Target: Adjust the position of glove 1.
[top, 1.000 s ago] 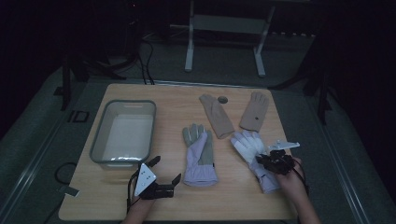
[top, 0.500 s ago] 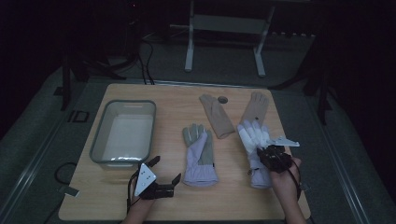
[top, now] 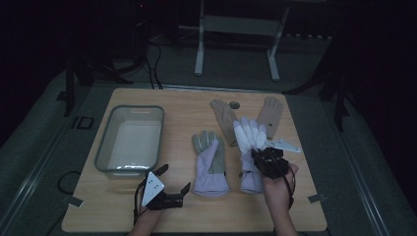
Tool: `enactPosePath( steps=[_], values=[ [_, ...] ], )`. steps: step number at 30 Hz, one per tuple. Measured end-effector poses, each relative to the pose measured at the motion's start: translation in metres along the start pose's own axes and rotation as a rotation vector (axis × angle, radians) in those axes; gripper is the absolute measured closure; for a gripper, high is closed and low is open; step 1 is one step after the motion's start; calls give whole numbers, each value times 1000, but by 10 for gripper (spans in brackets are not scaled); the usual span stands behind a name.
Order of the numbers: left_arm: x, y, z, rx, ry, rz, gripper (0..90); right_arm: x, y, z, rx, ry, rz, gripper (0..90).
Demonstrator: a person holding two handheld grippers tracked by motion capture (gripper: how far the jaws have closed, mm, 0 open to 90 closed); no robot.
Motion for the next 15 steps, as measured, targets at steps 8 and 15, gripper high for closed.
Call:
enactPosePath(
  steps=[8, 15],
  values=[
    [0, 0, -2, -3, 9, -9, 19, 10, 5, 43, 17, -26, -13, 794],
    [0, 0, -2, 1, 9, -13, 19, 12, 15, 90, 96, -35, -6, 795]
  ],
)
Point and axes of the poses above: each handheld gripper's, and its own axes: y roughly forward along the jaws, x roughly out of its top, z roughly to its left, the point moved 3 cm from there along y, roughly forward along the jaws, and after that the axes turned 5 degrees about z, right-handed, at the moved point
